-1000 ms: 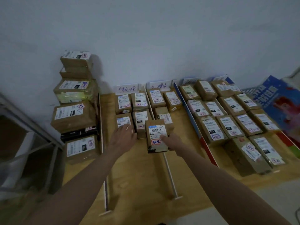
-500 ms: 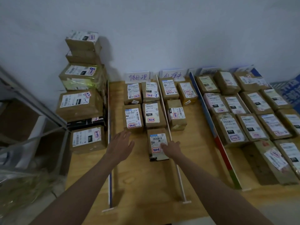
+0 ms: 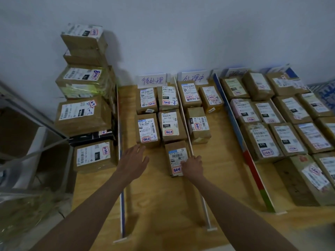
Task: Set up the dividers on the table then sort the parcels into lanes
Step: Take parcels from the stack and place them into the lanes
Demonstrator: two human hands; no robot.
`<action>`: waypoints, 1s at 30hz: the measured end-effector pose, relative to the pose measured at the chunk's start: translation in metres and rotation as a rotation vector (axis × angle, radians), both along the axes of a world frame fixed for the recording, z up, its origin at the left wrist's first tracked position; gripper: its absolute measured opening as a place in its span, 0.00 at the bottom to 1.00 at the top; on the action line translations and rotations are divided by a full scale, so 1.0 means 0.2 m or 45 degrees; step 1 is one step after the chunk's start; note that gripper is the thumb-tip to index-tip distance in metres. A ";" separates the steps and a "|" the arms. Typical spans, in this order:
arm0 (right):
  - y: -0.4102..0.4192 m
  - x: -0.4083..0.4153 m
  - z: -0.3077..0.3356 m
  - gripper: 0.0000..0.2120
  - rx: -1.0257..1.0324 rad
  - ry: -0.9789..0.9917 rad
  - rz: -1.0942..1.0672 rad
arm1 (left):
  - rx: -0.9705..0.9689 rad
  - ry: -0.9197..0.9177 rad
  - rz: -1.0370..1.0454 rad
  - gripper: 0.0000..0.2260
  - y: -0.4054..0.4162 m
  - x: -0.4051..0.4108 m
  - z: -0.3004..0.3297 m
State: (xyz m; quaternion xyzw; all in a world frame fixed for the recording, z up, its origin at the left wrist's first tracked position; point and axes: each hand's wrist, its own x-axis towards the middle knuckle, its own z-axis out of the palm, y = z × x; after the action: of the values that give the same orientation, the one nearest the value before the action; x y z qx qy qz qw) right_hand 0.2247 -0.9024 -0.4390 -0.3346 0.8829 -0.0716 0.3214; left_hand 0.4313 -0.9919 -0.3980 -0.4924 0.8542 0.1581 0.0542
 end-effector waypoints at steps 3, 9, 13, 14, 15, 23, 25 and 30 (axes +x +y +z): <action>0.00 0.00 0.02 0.22 -0.032 0.100 0.034 | -0.024 0.005 -0.024 0.22 -0.02 0.00 0.01; -0.12 -0.01 0.22 0.19 -0.270 0.315 0.154 | -0.160 0.050 -0.009 0.19 -0.12 0.03 0.19; -0.28 0.04 0.42 0.19 -0.491 0.406 0.265 | -0.243 0.035 0.031 0.20 -0.26 0.11 0.36; -0.32 0.07 0.46 0.18 -0.526 0.426 0.287 | -0.256 0.031 0.052 0.20 -0.29 0.14 0.40; -0.37 0.10 0.51 0.18 -0.561 0.446 0.306 | -0.266 0.029 0.074 0.21 -0.33 0.18 0.44; -0.75 0.44 0.79 0.23 -0.661 0.476 0.423 | -0.369 0.107 0.154 0.17 -0.71 0.51 0.68; -0.87 0.53 0.84 0.23 -0.677 0.478 0.434 | -0.413 0.115 0.183 0.20 -0.82 0.59 0.74; -1.16 0.69 0.99 0.21 -0.735 0.456 0.455 | -0.478 0.083 0.175 0.23 -1.14 0.75 0.88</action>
State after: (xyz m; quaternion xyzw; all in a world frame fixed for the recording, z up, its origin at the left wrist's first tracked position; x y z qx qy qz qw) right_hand 0.3627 -1.1343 -0.2411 -0.5673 0.7964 -0.2004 0.0620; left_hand 0.5812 -1.2193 -0.2210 -0.5455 0.8344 0.0150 -0.0771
